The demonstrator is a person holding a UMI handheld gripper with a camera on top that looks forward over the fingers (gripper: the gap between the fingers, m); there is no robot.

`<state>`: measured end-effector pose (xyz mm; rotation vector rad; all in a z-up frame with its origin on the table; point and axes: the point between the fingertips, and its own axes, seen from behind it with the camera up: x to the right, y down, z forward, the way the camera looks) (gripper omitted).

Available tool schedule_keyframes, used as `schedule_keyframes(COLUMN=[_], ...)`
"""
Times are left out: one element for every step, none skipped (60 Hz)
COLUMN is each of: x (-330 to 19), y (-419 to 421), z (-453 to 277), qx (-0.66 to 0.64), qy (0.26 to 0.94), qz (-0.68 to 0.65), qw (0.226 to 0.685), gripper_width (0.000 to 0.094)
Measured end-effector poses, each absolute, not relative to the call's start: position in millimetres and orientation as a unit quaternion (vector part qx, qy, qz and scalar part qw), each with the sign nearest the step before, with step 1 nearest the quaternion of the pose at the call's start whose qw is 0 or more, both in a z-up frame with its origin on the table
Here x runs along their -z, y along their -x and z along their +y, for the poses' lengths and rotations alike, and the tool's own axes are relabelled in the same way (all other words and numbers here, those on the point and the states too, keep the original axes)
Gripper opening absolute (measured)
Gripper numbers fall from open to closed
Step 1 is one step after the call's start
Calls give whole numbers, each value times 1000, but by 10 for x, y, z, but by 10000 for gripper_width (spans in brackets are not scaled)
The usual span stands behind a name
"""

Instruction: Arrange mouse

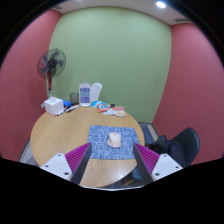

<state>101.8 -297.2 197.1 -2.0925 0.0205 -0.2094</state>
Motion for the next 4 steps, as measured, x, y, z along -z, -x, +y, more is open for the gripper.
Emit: schedule_keyframes(x=[-1974, -1976, -1983, -1989], y=[-1021, -1015, -1017, -1019], z=[-2962, -2963, -2961, -2958], qx=[86, 86, 87, 87], qy=[864, 864, 863, 863], qz=[7, 7, 7, 8], qw=[496, 497, 497, 498], gripper_width=[842, 840, 842, 840])
